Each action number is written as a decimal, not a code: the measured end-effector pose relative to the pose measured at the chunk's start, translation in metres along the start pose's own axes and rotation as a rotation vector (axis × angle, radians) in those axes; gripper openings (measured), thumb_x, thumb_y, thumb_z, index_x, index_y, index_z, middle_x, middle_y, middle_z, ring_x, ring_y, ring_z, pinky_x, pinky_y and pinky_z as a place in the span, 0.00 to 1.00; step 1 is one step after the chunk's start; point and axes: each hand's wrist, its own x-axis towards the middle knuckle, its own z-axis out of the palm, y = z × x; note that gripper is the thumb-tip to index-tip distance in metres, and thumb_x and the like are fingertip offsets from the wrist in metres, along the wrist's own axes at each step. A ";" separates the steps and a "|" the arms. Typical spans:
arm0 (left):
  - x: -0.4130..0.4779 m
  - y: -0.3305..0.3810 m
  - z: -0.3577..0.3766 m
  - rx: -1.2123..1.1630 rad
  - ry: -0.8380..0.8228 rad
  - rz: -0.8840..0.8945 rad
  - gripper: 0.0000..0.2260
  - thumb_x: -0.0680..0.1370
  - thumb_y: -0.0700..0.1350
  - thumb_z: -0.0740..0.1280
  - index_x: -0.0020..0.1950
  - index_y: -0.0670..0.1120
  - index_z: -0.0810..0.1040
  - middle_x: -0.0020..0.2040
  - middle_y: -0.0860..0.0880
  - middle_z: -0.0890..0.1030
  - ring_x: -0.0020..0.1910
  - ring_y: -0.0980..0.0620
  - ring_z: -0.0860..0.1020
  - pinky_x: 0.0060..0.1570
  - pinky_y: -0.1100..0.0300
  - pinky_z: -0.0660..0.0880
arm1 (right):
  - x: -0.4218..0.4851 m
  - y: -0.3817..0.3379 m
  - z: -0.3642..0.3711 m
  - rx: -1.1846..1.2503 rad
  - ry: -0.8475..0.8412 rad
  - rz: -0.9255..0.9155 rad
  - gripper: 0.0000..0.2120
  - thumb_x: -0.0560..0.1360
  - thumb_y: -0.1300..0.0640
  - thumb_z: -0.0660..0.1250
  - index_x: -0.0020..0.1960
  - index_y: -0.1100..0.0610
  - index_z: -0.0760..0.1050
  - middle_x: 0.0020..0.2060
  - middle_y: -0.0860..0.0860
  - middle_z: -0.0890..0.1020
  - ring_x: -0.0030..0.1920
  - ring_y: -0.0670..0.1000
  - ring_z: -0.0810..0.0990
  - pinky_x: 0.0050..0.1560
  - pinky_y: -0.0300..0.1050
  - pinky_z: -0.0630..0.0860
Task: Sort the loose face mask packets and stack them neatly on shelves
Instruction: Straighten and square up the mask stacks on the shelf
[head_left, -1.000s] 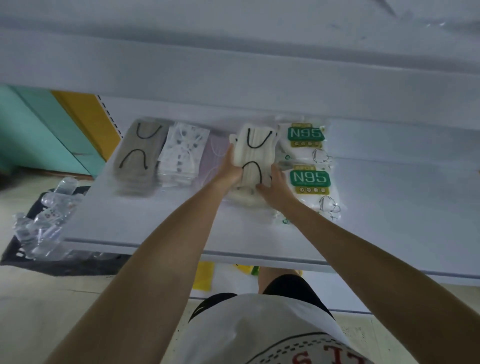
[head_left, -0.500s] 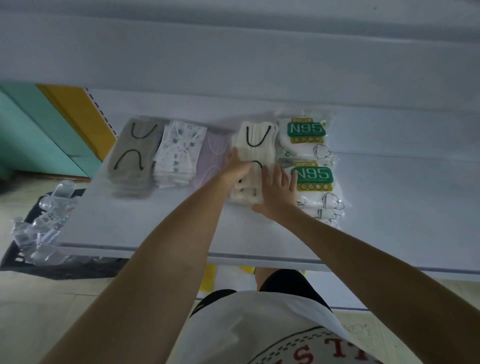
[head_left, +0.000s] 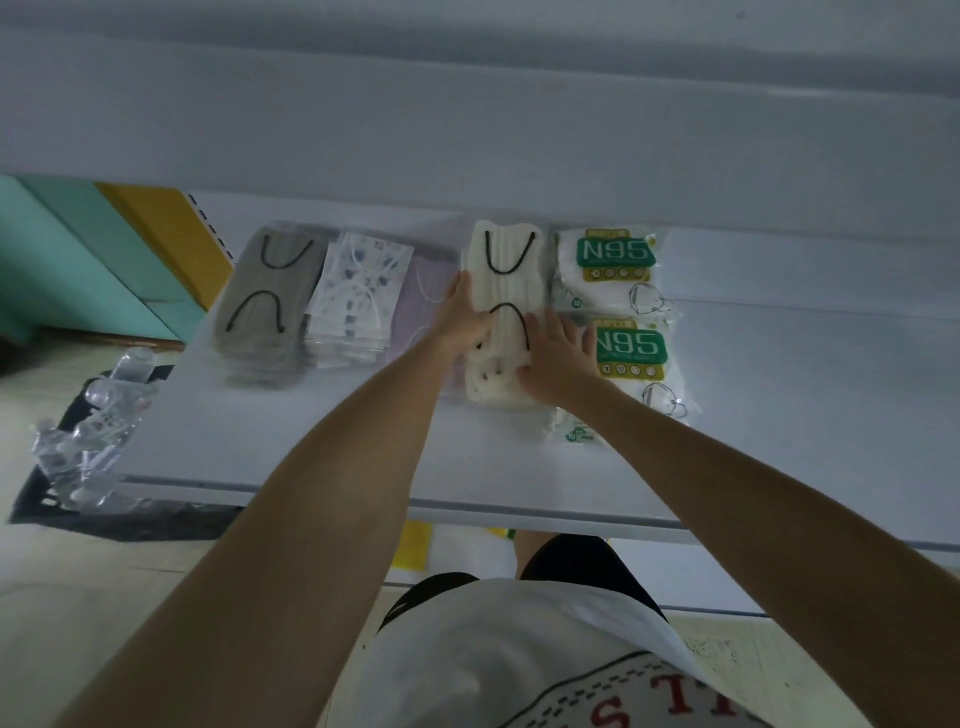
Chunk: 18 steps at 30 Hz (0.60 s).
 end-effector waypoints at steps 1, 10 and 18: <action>0.002 0.000 0.000 0.018 0.004 0.011 0.20 0.76 0.34 0.61 0.68 0.37 0.63 0.68 0.40 0.66 0.63 0.43 0.71 0.52 0.56 0.70 | -0.002 0.000 0.002 -0.039 -0.006 -0.039 0.38 0.76 0.44 0.58 0.76 0.55 0.40 0.76 0.58 0.43 0.75 0.58 0.42 0.72 0.59 0.36; 0.007 -0.005 -0.001 0.057 -0.048 -0.020 0.30 0.73 0.30 0.63 0.73 0.40 0.58 0.70 0.41 0.66 0.67 0.44 0.68 0.57 0.58 0.72 | -0.004 -0.009 0.020 -0.230 0.079 -0.190 0.38 0.75 0.45 0.64 0.76 0.50 0.46 0.75 0.58 0.47 0.75 0.58 0.46 0.73 0.59 0.42; -0.001 -0.004 0.000 -0.076 -0.150 -0.168 0.23 0.77 0.38 0.61 0.72 0.44 0.62 0.65 0.43 0.72 0.62 0.44 0.73 0.57 0.54 0.72 | -0.003 -0.011 0.026 -0.206 0.019 -0.155 0.41 0.74 0.44 0.65 0.76 0.54 0.44 0.75 0.60 0.46 0.75 0.59 0.46 0.73 0.59 0.40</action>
